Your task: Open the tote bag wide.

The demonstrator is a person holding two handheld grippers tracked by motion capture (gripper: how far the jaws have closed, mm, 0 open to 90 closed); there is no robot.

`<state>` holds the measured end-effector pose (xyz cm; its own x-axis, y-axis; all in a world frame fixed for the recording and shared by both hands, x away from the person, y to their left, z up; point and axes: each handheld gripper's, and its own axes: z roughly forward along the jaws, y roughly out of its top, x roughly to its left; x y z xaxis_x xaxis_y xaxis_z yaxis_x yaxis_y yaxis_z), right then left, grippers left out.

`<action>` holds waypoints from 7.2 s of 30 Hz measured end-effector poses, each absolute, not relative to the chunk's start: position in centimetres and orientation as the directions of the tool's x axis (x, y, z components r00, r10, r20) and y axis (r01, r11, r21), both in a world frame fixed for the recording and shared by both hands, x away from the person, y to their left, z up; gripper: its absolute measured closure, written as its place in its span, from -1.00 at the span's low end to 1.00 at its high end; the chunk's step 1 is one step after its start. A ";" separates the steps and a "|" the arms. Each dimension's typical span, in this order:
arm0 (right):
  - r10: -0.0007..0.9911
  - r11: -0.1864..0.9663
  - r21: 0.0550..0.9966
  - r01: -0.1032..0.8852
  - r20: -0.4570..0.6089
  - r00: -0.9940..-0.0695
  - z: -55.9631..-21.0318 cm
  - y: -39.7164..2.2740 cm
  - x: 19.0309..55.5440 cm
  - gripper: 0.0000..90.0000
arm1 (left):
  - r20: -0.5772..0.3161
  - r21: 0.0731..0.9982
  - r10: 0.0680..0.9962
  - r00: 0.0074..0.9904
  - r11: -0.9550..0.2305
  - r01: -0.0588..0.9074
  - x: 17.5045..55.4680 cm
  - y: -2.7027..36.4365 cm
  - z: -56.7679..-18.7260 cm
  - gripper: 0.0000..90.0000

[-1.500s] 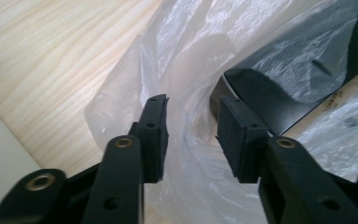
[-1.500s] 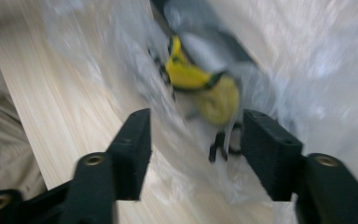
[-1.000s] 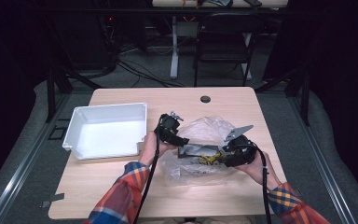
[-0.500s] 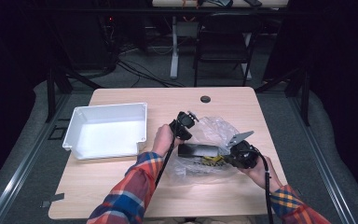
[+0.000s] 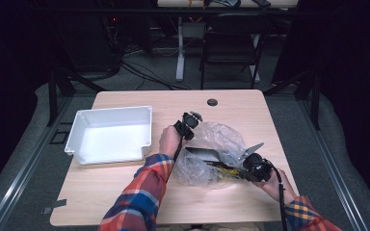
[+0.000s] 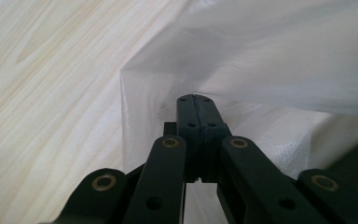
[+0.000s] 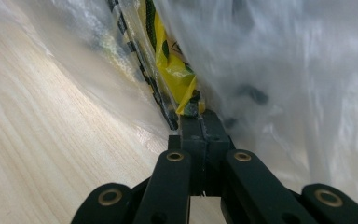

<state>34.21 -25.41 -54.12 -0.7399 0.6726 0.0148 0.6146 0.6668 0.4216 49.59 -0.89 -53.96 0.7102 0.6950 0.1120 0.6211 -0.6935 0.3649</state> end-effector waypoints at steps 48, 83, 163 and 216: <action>0.845 0.500 0.467 0.730 -0.077 -0.530 -53.8 -27.5 40.7 1.00 | -0.061 0.408 0.660 0.749 -0.668 0.622 39.2 5.4 -54.3 0.60; 0.672 0.629 0.543 0.556 -0.023 -0.740 -49.9 -23.2 35.7 0.98 | -0.055 0.516 0.663 0.746 -0.621 0.590 39.4 6.4 -52.8 0.39; 0.788 0.557 0.452 0.697 -0.022 -0.616 -53.9 -26.2 39.2 1.00 | 0.028 0.358 0.672 0.740 -0.698 0.620 39.8 8.1 -54.9 0.95; 0.774 0.532 0.533 0.658 0.010 -0.634 -52.3 -26.9 40.2 -0.19 | 0.047 0.285 0.163 0.985 -0.948 0.144 41.4 1.1 -51.7 -0.16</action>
